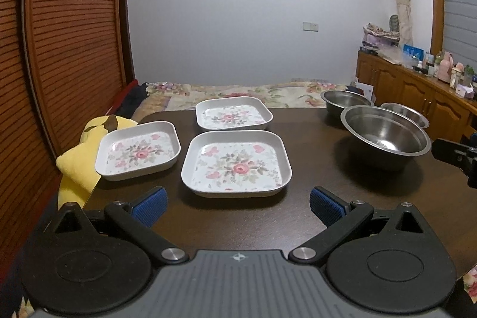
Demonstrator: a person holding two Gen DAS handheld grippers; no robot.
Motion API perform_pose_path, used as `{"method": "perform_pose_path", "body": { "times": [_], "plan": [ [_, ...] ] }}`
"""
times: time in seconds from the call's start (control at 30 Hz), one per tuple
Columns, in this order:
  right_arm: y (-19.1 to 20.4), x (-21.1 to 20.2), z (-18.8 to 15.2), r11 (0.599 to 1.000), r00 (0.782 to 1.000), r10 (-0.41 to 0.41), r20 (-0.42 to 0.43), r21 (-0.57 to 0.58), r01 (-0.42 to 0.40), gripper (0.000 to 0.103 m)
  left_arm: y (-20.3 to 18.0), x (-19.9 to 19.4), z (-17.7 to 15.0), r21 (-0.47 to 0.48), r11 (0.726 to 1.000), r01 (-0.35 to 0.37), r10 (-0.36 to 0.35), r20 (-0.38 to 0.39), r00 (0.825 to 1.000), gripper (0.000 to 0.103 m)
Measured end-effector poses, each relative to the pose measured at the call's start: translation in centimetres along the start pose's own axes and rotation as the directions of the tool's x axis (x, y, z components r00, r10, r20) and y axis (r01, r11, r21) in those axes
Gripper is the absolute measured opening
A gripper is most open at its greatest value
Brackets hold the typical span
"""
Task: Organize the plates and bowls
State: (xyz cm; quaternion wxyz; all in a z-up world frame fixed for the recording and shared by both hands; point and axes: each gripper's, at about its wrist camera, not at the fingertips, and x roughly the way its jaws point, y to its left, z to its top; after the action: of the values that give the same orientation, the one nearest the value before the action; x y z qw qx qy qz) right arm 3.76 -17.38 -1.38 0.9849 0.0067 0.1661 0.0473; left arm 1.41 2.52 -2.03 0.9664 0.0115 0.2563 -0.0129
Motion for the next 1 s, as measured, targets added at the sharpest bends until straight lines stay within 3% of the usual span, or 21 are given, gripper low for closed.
{"method": "perform_pose_path", "body": {
  "times": [0.27,0.8,0.87,0.93,1.0],
  "plan": [
    [1.5,1.2,0.2,0.999,1.0,0.029,-0.012,-0.038,-0.029,0.103,1.5,0.8,-0.1,0.002,1.0,0.001,-0.001,-0.014,1.0,0.103],
    [6.6,7.3,1.4,0.973,0.976,0.198,-0.096,-0.101,-0.207,0.103,6.3,5.8,1.3,0.025,0.999,-0.029,0.03,-0.051,0.998,0.103],
    [7.1,7.9,1.6,0.966,0.969,0.221,-0.111,-0.113,-0.233,0.102,6.8,6.4,1.7,0.024,0.999,-0.024,0.026,-0.052,0.998,0.103],
    [7.6,8.6,1.7,0.962,0.965,0.23,-0.128,-0.124,-0.245,0.092,7.3,6.8,2.0,0.014,1.0,-0.011,0.011,-0.049,0.999,0.103],
    [7.9,9.5,1.8,0.958,0.957,0.244,-0.158,-0.117,-0.263,0.089,7.7,7.4,2.4,0.0,1.0,-0.001,0.001,-0.046,0.999,0.103]
  ]
}}
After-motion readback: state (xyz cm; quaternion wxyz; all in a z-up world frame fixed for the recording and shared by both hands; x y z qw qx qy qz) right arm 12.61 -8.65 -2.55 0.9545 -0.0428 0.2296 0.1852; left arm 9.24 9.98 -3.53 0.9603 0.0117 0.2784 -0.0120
